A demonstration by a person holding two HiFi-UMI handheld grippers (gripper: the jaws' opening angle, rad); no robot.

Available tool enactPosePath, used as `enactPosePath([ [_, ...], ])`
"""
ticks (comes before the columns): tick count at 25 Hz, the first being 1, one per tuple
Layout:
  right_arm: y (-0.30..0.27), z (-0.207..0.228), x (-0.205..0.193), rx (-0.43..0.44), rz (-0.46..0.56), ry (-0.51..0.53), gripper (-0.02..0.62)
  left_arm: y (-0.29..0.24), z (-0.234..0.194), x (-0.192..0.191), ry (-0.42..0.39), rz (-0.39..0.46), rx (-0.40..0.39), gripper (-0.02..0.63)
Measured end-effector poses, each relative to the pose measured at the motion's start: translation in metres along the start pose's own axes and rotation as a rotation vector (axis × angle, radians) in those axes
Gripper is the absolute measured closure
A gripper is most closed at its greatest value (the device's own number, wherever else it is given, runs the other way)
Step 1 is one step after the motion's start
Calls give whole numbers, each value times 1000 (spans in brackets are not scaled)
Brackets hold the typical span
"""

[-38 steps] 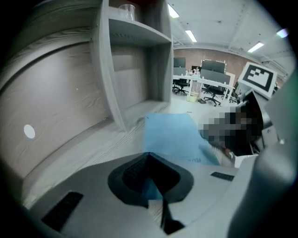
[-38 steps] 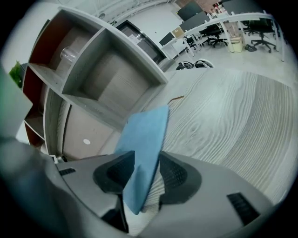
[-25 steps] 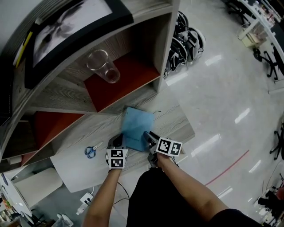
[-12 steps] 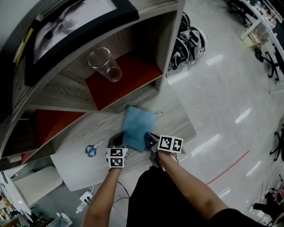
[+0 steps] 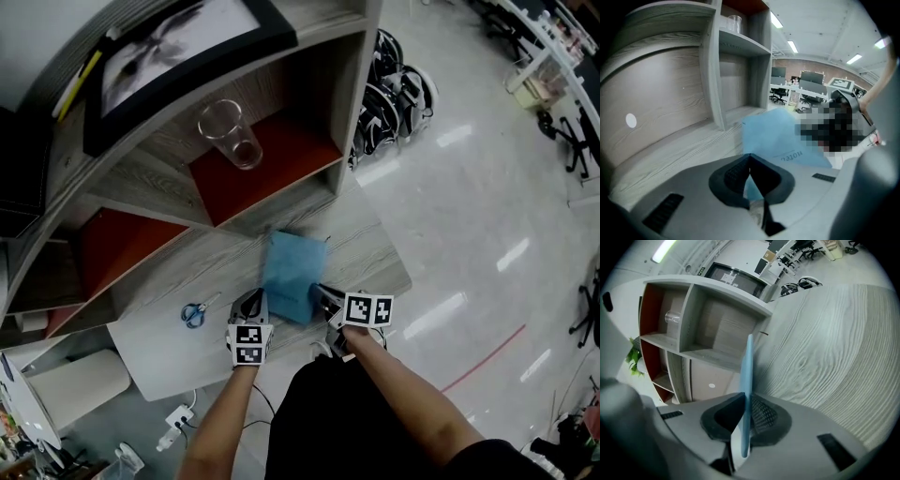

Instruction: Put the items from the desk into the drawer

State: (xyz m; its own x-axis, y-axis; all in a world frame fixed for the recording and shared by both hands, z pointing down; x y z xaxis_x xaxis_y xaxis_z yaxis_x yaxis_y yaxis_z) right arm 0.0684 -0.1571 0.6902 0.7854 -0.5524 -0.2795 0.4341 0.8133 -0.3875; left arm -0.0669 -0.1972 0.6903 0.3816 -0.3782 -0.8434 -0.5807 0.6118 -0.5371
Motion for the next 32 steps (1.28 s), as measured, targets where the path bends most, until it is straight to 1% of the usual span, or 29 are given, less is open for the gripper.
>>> enactPosePath([
  [2, 10, -3, 0, 28, -7, 8, 544, 6, 5, 2, 39, 22, 5, 592],
  [5, 25, -7, -3, 55, -11, 29, 545, 17, 13, 4, 69, 42, -1, 592],
  [10, 46, -3, -19, 31, -31, 47, 545, 34, 30, -8, 128, 33, -34, 592],
  [13, 50, 5, -29, 10, -46, 41, 544, 31, 37, -20, 125, -3, -50, 592],
  [17, 51, 15, -36, -8, -35, 2, 543, 19, 44, -37, 106, -74, -81, 592],
  [20, 48, 21, -36, -5, -30, -20, 541, 15, 45, -39, 93, -82, -74, 593],
  [23, 44, 26, -36, 21, -48, -32, 531, 15, 46, -38, 101, -69, -73, 592],
  [25, 41, 26, -37, 44, -73, -33, 452, 15, 47, -38, 94, -62, -81, 592],
  [26, 39, 25, -37, 53, -81, -33, 441, 15, 46, -38, 90, -60, -80, 592],
  [29, 34, 21, -34, 83, -97, -57, 436, 14, 42, -36, 94, -55, -65, 592],
  [32, 32, 16, -32, 136, -140, -91, 436, 12, 40, -35, 93, -56, -63, 592],
])
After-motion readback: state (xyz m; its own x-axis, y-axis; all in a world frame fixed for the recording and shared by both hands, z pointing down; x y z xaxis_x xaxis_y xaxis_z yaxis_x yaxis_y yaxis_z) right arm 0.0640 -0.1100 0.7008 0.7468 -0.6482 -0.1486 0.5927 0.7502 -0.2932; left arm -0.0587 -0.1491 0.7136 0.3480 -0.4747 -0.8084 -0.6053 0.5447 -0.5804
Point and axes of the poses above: the fingertips, and each gripper's own axes: y backward along the fingers, z to its right, x out of its top, the point moved 1 cm from there along y, backward along the fingers, and after that the axes turned 13 degrees about z, right-handed, at the moved point
